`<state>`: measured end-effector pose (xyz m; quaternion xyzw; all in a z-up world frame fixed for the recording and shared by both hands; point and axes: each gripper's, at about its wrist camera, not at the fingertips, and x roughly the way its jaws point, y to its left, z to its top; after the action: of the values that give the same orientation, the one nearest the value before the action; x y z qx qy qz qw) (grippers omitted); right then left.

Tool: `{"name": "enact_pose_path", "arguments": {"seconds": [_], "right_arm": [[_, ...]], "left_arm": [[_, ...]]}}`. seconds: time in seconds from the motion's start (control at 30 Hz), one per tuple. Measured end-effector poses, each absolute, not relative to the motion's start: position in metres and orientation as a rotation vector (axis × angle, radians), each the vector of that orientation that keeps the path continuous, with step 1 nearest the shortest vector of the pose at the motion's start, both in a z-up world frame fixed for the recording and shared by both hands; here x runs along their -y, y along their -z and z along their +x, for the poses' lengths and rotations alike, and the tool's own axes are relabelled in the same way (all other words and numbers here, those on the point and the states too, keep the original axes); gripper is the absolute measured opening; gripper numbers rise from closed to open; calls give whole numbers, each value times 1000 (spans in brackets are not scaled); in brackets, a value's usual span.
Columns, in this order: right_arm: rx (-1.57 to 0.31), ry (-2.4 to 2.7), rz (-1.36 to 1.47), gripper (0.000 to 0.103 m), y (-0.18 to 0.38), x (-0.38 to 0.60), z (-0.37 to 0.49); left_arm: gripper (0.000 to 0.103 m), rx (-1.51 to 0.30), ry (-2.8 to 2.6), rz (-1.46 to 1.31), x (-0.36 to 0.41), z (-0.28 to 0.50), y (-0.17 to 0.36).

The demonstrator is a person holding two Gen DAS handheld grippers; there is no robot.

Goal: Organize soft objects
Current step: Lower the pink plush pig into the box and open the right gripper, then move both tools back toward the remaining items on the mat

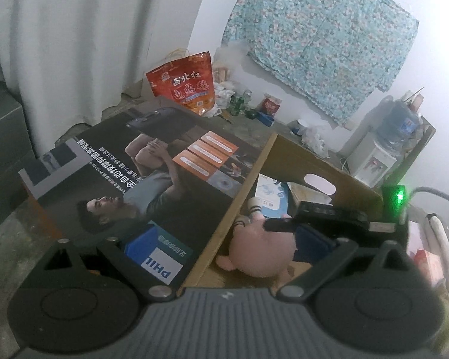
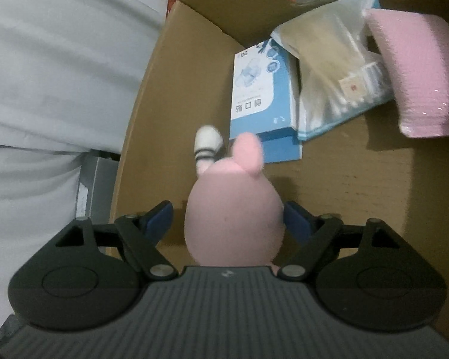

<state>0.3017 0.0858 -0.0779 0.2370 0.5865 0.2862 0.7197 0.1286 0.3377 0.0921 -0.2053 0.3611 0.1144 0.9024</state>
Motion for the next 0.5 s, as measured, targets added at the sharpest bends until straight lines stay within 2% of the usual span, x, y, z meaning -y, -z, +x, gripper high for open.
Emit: {"name": "enact_pose_path", "arguments": {"seconds": [0.23,0.5], "right_arm": [[-1257,-642,583,82,59,-57,302],[-1128,-829,647,82,-4,-1,280]], "left_arm": [[99,-737,-233,-416,-337,126,-92],[99,-673,-174,-357,-307,108,-114]]}}
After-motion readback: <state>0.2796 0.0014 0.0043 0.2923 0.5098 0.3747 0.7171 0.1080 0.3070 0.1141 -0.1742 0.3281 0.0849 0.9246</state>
